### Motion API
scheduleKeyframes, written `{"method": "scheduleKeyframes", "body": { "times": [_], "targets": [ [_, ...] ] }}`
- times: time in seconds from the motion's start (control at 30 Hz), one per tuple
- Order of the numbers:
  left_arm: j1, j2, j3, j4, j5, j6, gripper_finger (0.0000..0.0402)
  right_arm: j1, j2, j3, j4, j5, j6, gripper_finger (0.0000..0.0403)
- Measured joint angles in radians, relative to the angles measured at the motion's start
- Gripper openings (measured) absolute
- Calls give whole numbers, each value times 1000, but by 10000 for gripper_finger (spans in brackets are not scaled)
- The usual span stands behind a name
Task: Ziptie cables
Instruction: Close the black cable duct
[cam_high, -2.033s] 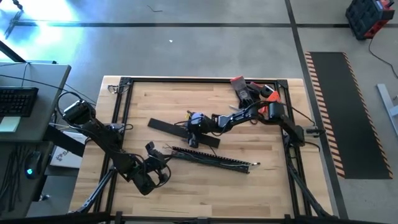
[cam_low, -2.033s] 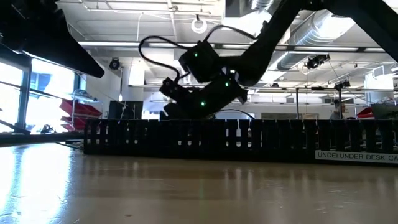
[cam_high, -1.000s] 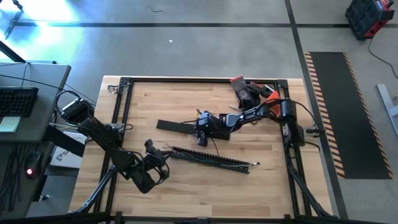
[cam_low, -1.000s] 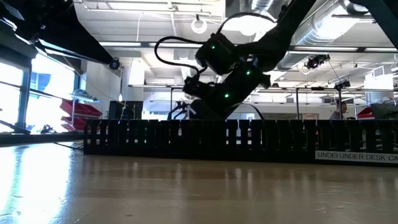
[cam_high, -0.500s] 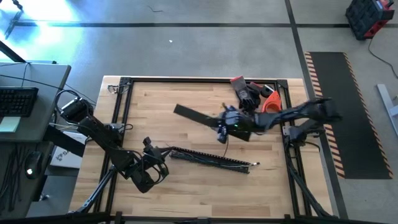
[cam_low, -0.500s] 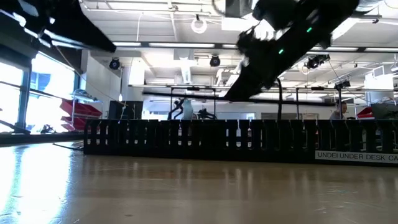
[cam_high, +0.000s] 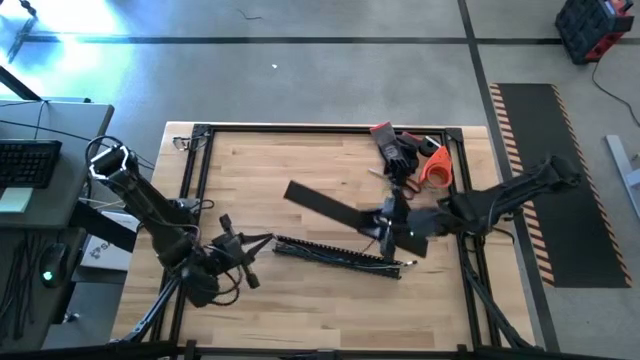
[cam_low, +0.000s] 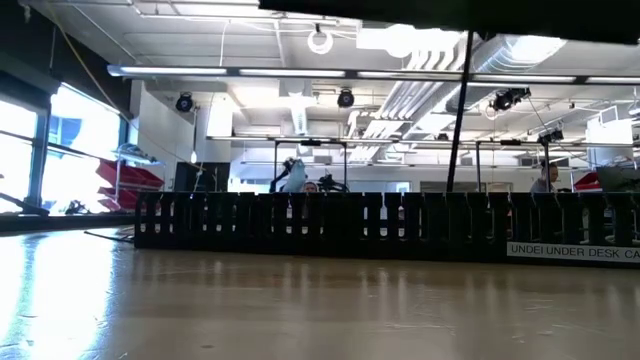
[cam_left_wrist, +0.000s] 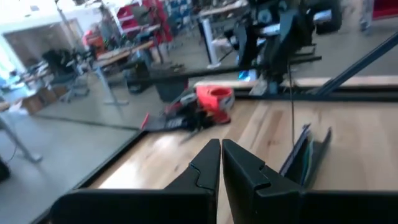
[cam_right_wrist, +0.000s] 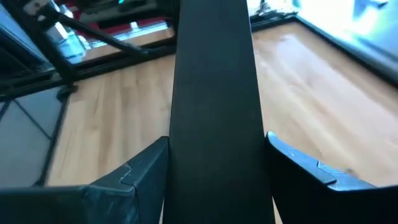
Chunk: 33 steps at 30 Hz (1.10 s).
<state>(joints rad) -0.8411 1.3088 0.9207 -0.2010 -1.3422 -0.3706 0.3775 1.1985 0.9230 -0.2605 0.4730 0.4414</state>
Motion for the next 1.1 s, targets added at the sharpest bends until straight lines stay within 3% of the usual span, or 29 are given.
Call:
{"method": "scheduleKeyframes", "body": {
  "times": [0.2, 0.3, 0.43, 0.53, 0.63, 0.77, 0.9, 1.1],
  "targets": [
    [-45, -11, 0, 245, -9, 253, 0, 115, 130, 68, -80, 71, 154, 210],
    [-53, -11, 0, 297, -1, 297, 0, 121, 234, 83, -81, 67, 200, 210],
    [-14, -20, -6, 172, 63, 143, 0, 100, 370, 126, -80, 29, 205, 210],
    [60, -37, -6, -57, 197, -89, 0, 74, 453, 166, -78, -15, 165, 210],
    [143, -32, -8, -301, 266, -294, 0, 48, 521, 206, -72, -44, 104, 210],
    [212, -34, -8, -460, 329, -418, 0, 20, 578, 242, -55, -99, 37, 210],
    [234, -33, -15, -464, 426, -398, 0, -1, 608, 241, -56, -121, -11, 210],
    [241, -32, -153, -271, 523, -351, 0, -12, 610, 241, -56, -141, -23, 210]
  ]
}}
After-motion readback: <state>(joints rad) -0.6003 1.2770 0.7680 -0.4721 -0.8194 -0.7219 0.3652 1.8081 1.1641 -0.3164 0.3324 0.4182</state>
